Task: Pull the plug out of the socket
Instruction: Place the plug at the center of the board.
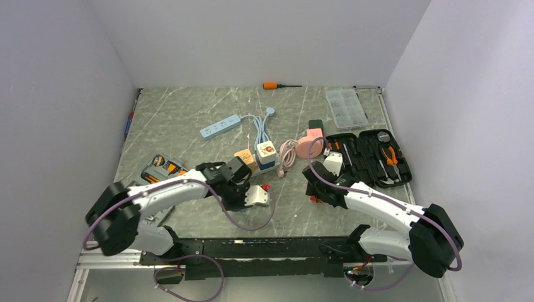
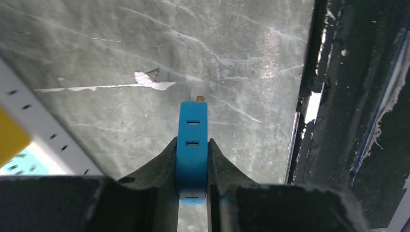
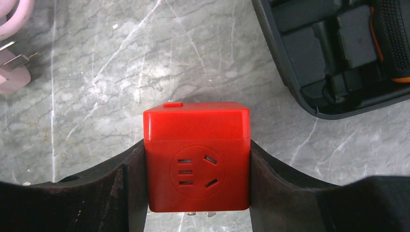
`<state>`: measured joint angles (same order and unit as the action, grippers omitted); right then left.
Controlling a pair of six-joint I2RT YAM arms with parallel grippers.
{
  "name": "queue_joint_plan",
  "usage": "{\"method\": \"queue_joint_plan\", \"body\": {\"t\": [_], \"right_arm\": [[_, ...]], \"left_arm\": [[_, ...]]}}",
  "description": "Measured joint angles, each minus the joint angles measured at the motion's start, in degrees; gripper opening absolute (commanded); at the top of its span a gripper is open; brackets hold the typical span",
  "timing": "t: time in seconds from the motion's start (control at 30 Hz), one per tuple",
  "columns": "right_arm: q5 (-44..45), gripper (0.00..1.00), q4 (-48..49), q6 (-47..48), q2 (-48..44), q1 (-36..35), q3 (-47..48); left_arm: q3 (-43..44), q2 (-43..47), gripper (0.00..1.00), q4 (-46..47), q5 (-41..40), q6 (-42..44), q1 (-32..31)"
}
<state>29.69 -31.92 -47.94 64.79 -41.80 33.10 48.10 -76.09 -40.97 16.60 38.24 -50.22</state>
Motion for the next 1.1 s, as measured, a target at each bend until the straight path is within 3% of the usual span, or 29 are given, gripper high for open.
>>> {"method": "queue_joint_plan", "body": {"t": [0.2,0.27,0.3,0.4,0.47,0.73,0.93,1.1], "right_arm": [[0.04,0.61,-0.55,-0.76,-0.2,1.42,-0.11],[-0.02,0.66,-0.52,-0.74,-0.17,1.81,-0.2],[-0.17,0.68,-0.44,-0.74,-0.15,1.99,-0.24],[-0.42,0.73,0.0,-0.72,-0.07,2.14,-0.61],[-0.74,0.75,0.35,-0.72,-0.07,2.23,-0.79],[-1.33,0.82,1.33,-0.48,-1.2,2.29,-0.83],[-1.22,0.91,0.61,1.09,-1.9,2.34,1.18],[-1.07,1.0,-0.15,3.74,-3.17,2.23,6.6]], "left_arm": [[2.73,-7.41,0.0,2.62,-2.16,-3.63,-3.48],[2.75,-7.93,0.05,3.28,-2.19,-4.07,-5.01],[2.91,-8.44,0.14,3.28,-2.56,-4.26,-5.77],[3.5,-9.16,0.74,3.61,-2.69,-4.74,-6.45],[3.58,-9.99,0.97,3.89,-2.71,-4.7,-6.69],[4.66,-10.47,0.99,2.01,-1.77,-5.95,-8.11],[11.02,-5.73,1.0,-2.73,0.72,-5.64,-7.56],[20.37,-1.29,0.99,-9.77,8.04,-3.63,0.39]]}}
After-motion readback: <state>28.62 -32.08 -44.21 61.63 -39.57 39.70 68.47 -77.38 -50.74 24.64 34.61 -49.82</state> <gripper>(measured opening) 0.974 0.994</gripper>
